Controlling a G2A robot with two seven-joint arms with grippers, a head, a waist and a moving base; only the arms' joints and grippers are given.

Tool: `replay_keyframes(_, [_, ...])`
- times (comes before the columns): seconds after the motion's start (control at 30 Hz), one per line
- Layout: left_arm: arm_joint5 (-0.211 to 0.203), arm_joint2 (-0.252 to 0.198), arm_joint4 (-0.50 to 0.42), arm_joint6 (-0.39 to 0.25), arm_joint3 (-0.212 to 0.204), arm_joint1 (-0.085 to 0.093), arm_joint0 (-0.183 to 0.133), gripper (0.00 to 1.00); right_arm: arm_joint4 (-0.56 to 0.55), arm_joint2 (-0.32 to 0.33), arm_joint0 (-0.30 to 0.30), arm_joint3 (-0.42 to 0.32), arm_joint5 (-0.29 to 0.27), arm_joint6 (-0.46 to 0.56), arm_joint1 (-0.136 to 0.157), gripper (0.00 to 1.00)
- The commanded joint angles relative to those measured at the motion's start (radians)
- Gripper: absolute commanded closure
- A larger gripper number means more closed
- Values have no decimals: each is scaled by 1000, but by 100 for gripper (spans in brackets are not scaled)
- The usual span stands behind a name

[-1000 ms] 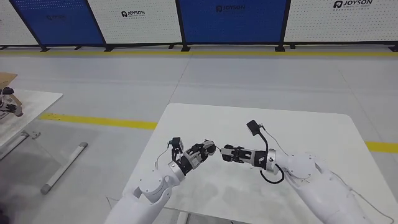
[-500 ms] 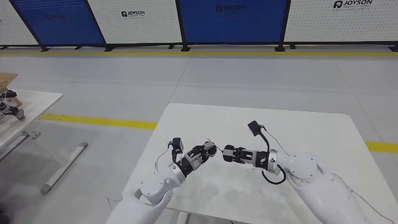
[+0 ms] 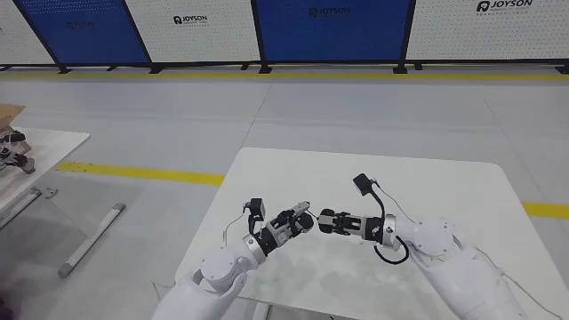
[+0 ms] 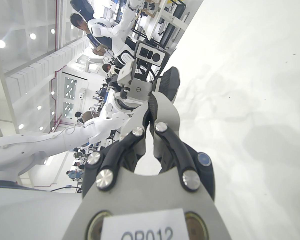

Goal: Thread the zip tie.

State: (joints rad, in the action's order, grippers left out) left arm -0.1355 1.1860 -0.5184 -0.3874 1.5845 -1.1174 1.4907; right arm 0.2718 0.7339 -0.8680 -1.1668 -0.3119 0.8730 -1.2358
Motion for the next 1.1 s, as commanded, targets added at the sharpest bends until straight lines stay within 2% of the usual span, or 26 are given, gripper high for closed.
replay_keyframes(0.0, [10,-1,-13,-5,-6,-1,-7,96,-2,4,-2,0,-2,1,-1,100])
replay_keyframes(0.07, [21,0,-28,-18,-12,-2,-13,100,-5,9,-5,0,-3,3,-1,100])
replay_keyframes(0.4, [21,1,-32,-22,-19,-3,-20,100,-23,24,-14,-9,4,8,-5,100])
replay_keyframes(0.53, [4,3,-13,-9,-15,-4,-17,100,-25,28,-15,-11,11,22,-7,99])
replay_keyframes(0.57, [2,2,-12,-7,-14,-4,-15,100,-25,29,-14,-11,13,24,-7,52])
replay_keyframes(0.6, [2,1,-12,-6,-13,-4,-14,100,-24,30,-15,-11,14,25,-8,0])
replay_keyframes(0.7, [-4,4,-18,3,-11,-5,-11,100,-18,39,-18,-9,11,27,-8,0])
replay_keyframes(0.83, [-21,16,-9,49,-6,-6,-3,100,-8,71,-36,-7,-6,25,-1,0])
replay_keyframes(1.07, [-32,21,46,167,-22,-11,8,100,14,183,-114,-43,-28,19,34,0])
